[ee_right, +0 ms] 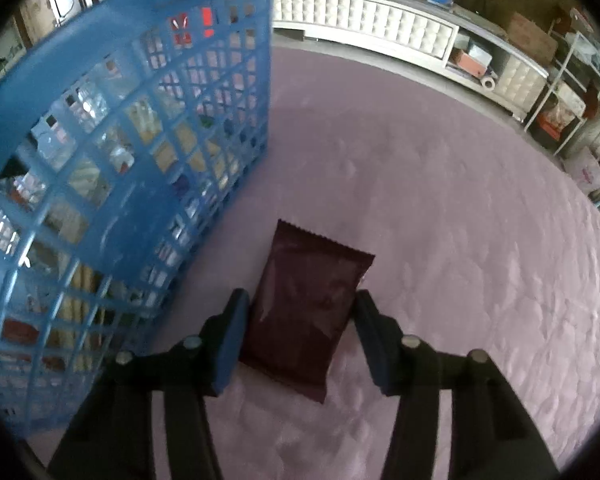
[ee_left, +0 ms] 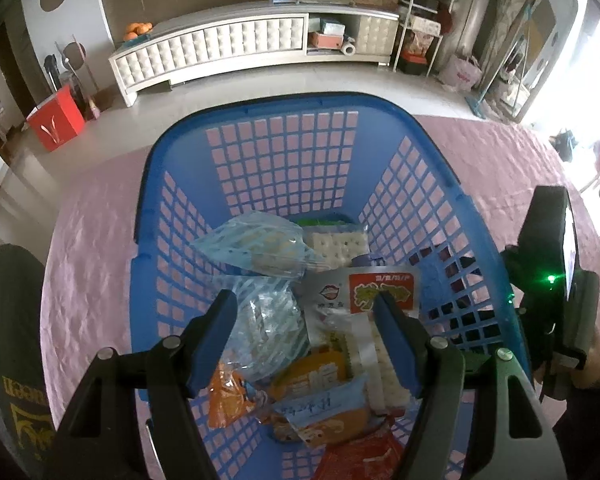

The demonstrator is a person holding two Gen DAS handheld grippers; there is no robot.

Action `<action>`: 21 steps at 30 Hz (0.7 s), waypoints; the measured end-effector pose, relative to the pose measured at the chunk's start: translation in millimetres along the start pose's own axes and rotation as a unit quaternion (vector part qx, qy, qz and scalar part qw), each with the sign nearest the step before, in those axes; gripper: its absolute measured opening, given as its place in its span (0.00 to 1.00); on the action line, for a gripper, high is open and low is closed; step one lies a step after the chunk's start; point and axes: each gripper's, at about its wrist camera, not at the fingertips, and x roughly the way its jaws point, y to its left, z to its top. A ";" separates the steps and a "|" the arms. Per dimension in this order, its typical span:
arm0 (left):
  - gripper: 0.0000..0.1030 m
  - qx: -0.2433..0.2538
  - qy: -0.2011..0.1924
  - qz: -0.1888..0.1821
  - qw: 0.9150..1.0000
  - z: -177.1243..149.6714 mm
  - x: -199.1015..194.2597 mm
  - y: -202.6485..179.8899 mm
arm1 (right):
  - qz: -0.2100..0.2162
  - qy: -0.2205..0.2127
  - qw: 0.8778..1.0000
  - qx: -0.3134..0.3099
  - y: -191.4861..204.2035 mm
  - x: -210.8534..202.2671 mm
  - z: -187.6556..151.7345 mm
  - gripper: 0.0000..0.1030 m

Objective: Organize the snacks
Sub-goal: 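Move the right gripper to the purple bar and grasp it, then carry the purple bar over the basket with the right gripper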

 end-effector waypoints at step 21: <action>0.67 0.010 -0.094 0.002 0.996 -42.2 -107.6 -12.2 | -0.043 -0.105 0.993 -0.014 38.9 -159.7 -10.3 0.56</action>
